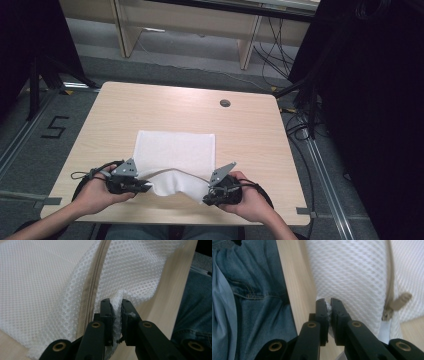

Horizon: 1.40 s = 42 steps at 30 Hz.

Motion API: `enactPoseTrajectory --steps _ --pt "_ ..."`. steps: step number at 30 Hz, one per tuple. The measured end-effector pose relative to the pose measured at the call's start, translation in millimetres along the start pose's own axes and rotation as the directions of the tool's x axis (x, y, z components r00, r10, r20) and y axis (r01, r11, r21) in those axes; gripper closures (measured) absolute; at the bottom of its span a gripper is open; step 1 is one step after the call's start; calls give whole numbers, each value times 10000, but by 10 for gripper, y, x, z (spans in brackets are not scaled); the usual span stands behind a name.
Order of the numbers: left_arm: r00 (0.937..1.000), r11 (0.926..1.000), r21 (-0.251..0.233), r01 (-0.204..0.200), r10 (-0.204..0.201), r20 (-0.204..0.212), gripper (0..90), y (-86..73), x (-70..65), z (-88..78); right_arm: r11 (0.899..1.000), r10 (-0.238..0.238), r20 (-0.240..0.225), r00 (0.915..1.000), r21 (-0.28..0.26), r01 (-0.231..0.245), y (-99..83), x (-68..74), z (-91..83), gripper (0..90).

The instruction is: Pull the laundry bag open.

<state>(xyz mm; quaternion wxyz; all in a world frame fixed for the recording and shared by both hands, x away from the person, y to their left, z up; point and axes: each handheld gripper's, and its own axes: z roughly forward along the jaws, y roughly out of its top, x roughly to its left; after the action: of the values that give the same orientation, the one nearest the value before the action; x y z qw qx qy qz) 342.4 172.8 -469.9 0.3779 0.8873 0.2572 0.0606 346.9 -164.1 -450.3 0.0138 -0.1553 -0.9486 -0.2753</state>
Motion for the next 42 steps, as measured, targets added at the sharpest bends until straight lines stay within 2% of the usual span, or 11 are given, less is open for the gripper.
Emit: enactPoseTrajectory --steps 7,19,27,28,29,31,32,34,35,37,42 --pt "9994 9992 342 199 -209 291 808 -145 -85 17 9987 243 -5 9997 443 -242 -160 17 -23 854" --pt "9974 9963 794 -341 289 656 771 -211 -143 34 9926 588 49 9983 1066 -590 -236 37 -42 789" --pt "9989 9955 881 -355 327 337 730 -210 -88 21 9956 848 225 9961 389 -856 -219 5 -241 656" --pt "9976 9929 1015 -619 585 360 726 -199 -62 12 9914 1269 393 9911 258 -1279 -210 8 -277 640" --pt "9990 9947 973 -330 300 319 721 -201 -65 21 9925 1219 479 9914 15 -1221 -200 -33 -291 635" --pt "9945 9842 1452 -1009 955 433 694 -178 -15 -16 9864 1644 926 9820 -140 -1638 -176 -72 -306 610" --pt "9981 9917 1184 -507 460 418 674 -187 -39 -3 9765 2147 1212 9691 -87 -2153 -160 -69 -311 601" --pt "9974 9908 1166 -684 650 324 622 -184 -21 -35 9864 1642 1610 9732 -217 -1628 -133 -151 -270 601" --pt "9955 9876 1280 -909 867 380 595 -179 -3 -58 9824 1861 1666 9683 -127 -1866 -115 -143 -259 602" --pt "9981 9949 864 -523 493 361 534 -187 -12 -79 9875 1573 1673 9733 -183 -1564 -85 -193 -223 604" --pt "9983 9984 331 -453 440 390 376 -167 17 -191 9772 2112 1744 9618 -147 -2119 -38 -226 -142 604"
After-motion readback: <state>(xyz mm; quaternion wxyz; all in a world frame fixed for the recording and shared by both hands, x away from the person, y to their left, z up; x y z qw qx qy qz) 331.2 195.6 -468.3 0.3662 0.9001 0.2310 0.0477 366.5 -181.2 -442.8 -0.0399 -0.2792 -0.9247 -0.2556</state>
